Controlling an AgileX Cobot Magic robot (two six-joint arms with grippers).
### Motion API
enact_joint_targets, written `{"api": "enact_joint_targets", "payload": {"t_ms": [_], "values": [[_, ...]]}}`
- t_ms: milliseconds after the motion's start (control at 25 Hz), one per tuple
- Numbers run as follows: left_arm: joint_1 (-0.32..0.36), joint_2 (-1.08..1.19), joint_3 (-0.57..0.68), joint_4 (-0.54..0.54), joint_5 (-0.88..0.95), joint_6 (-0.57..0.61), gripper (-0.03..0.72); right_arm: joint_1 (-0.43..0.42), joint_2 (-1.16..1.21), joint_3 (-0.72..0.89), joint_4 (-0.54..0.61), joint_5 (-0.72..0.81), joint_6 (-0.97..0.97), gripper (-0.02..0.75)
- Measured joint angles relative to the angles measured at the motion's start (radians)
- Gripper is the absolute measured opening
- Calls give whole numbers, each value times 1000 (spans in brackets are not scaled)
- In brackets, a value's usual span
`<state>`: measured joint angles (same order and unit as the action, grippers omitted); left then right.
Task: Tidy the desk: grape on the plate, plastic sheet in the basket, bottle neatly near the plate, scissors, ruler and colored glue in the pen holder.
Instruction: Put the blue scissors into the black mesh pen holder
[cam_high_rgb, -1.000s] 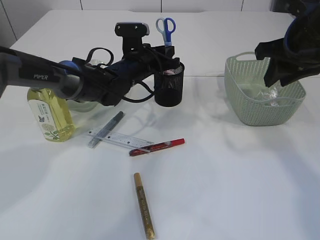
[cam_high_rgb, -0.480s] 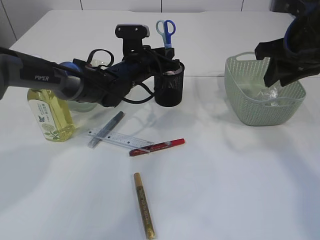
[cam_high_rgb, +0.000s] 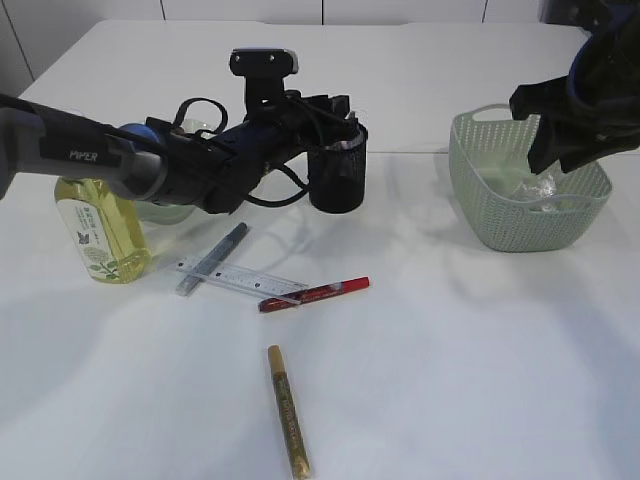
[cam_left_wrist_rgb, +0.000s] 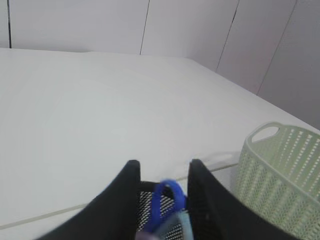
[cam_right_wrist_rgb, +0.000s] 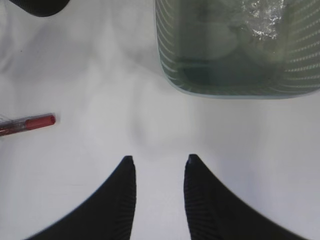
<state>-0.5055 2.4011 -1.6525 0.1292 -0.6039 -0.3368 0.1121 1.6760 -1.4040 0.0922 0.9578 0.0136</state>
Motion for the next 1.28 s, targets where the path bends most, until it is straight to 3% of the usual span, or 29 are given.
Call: {"api": "enact_joint_targets", "payload": {"t_ms": [440,760,920,1280], "values": [[0,0,0,-2,22,0,254,0,0,0,0,0,0,275],[0,-70,0,-2,162,0,283,-2,0,0,0,0,0,276],[0,-139,0,-2,304,0,304,-2,0,0,0,13,0,275],[0,-358,0,2,847,0,301,-2,0,-86,0,90,-4,276]]}}
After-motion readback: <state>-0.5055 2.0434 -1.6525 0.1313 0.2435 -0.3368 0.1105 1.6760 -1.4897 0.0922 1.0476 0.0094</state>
